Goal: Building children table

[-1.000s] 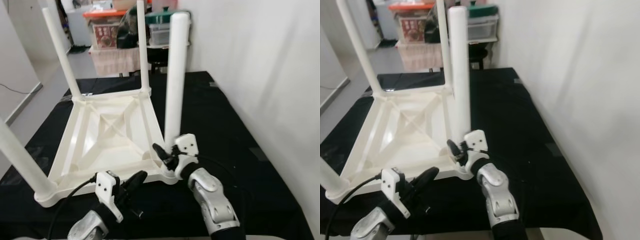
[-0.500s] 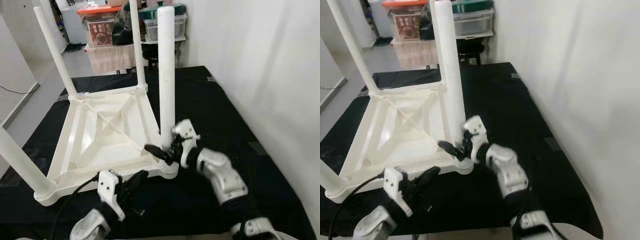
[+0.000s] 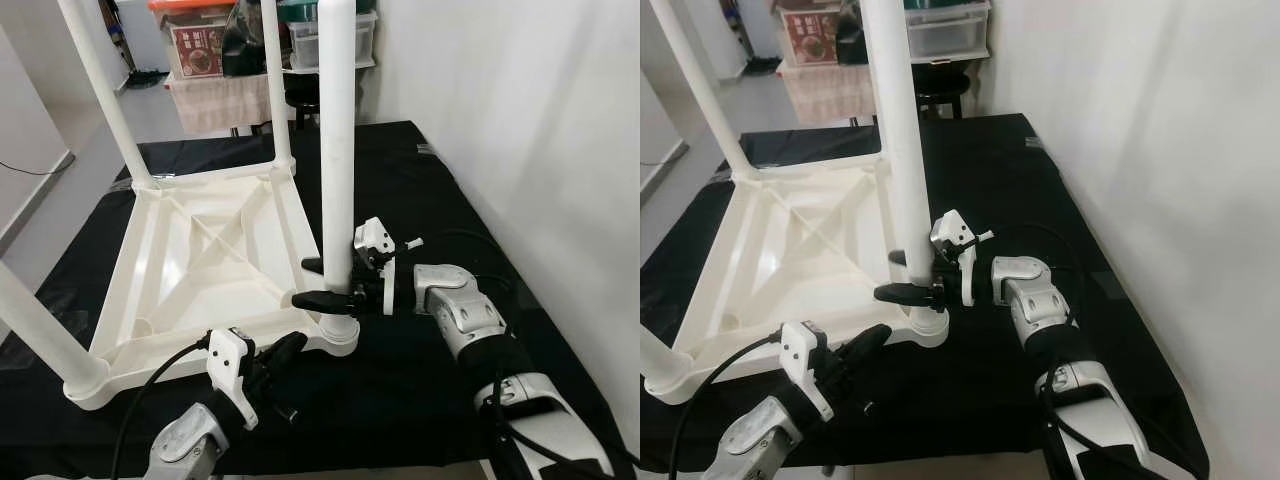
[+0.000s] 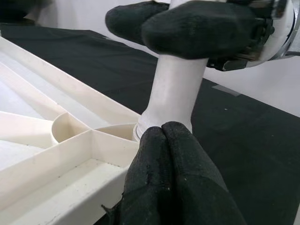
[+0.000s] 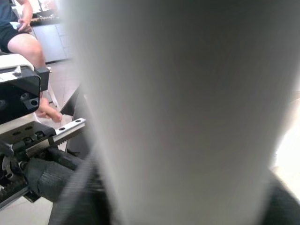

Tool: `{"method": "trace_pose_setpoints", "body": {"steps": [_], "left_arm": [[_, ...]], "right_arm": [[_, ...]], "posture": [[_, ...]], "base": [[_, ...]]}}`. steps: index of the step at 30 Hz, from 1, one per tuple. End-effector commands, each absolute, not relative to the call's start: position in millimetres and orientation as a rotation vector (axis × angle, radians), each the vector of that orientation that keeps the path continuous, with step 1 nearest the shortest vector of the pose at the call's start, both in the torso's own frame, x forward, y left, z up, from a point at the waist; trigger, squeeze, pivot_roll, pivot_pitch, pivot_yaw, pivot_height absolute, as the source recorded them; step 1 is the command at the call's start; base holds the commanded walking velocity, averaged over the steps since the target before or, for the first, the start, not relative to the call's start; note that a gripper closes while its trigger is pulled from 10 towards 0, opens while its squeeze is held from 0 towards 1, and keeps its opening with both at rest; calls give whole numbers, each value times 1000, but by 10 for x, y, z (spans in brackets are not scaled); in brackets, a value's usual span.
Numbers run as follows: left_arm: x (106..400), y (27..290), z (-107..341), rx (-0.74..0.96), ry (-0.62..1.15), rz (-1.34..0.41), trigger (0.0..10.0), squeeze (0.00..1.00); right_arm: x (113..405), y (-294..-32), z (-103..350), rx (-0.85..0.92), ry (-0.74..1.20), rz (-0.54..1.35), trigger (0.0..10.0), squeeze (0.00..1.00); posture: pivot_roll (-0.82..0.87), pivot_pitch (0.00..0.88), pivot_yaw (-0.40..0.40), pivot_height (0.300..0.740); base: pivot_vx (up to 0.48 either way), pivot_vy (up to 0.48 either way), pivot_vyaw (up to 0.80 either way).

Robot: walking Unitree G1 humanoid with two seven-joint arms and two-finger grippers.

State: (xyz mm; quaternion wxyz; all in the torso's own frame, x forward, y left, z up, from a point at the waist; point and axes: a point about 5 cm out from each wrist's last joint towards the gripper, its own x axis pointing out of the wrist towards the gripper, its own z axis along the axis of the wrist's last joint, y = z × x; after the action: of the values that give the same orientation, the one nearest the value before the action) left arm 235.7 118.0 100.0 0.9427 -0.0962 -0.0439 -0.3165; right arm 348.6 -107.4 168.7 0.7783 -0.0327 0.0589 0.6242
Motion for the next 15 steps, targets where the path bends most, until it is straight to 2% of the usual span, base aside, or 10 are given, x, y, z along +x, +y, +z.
{"method": "trace_pose_setpoints", "body": {"steps": [1, 10, 12, 14, 15], "left_arm": [[2356, 1203, 940, -193, -62, -630, 10000, 0], [2361, 1237, 947, -209, -63, -624, 10000, 0], [2373, 1221, 961, -213, -65, -632, 10000, 0], [2373, 1221, 961, -213, -65, -632, 10000, 0], [2368, 1220, 964, -215, -65, -633, 10000, 0]], "right_arm": [[3458, -1011, 1665, -63, 133, 1409, 0, 0], [3409, -1200, 1528, -65, 114, 1244, 0, 0], [3397, -1218, 1464, -83, 122, 1072, 0, 0], [3397, -1218, 1464, -83, 122, 1072, 0, 0], [3366, -1192, 1412, -78, 129, 965, 0, 0]], "posture": [[27, 0, 27, 740], [10, 0, 41, 740], [4, 0, 29, 740], [4, 0, 29, 740], [5, 0, 26, 740]], "base": [[0, 0, 0], [0, 0, 0], [0, 0, 0], [0, 0, 0], [0, 0, 0]]}}
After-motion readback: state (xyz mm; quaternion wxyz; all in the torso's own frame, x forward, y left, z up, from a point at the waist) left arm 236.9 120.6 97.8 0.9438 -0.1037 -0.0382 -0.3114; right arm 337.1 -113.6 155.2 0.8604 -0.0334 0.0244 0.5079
